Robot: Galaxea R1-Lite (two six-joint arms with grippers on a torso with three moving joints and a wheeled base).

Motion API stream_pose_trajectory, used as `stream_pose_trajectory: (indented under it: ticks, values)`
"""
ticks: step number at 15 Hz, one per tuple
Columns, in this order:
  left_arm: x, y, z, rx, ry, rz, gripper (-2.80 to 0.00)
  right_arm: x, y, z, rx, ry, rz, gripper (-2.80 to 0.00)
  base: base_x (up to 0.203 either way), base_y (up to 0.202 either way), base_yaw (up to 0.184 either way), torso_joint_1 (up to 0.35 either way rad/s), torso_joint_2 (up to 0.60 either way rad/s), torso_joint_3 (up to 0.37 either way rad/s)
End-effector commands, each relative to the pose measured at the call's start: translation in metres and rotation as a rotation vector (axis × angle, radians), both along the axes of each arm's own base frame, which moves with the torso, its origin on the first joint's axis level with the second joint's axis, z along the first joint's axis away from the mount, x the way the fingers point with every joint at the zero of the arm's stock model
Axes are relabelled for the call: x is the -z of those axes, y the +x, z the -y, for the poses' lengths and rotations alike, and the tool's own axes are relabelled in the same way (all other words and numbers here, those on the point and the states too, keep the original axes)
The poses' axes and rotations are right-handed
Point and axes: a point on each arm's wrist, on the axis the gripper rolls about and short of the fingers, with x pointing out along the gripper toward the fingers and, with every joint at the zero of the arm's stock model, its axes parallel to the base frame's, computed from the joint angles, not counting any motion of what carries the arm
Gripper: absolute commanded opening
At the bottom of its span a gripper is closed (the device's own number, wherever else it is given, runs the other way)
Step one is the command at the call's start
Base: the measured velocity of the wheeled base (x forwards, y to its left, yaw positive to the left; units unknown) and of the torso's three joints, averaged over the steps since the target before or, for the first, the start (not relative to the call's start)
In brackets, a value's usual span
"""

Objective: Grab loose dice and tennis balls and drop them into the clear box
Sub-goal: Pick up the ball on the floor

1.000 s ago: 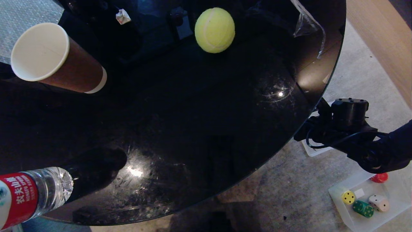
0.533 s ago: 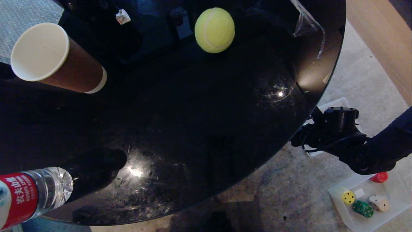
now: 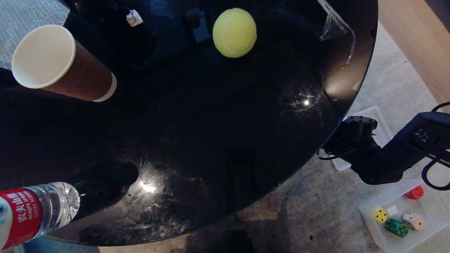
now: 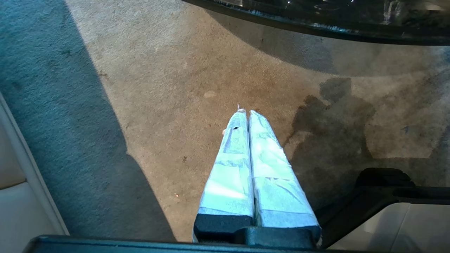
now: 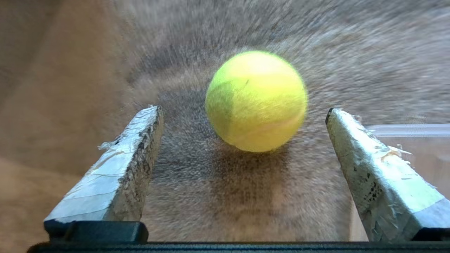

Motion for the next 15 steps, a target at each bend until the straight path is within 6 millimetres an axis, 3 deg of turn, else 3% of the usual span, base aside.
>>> stream_pose_trajectory:
  ticks: [1,10,11,15]
  values:
    - [0.0,0.0,0.0,-0.001,0.001,0.001,-2.8,0.016,0.013,0.001,0.001,-0.015,-0.001,0.0,0.0,0.0,0.0,0.0,0.0,0.0]
    - [0.0,0.0,0.0,-0.001,0.0,0.0,-2.8,0.031,0.034,0.0,0.006,-0.026,0.064,0.0,0.0,0.0,0.0,0.0,0.0,0.0]
    - [0.0,0.0,0.0,-0.001,0.001,0.001,-2.8,0.031,0.036,0.0,0.005,-0.027,0.073,-2.8,0.0,0.0,0.0,0.0,0.0,0.0]
    - [0.0,0.0,0.0,-0.001,0.001,0.0,-2.8,0.033,0.041,0.0,0.008,-0.062,0.107,-2.8,0.0,0.0,0.0,0.0,0.0,0.0]
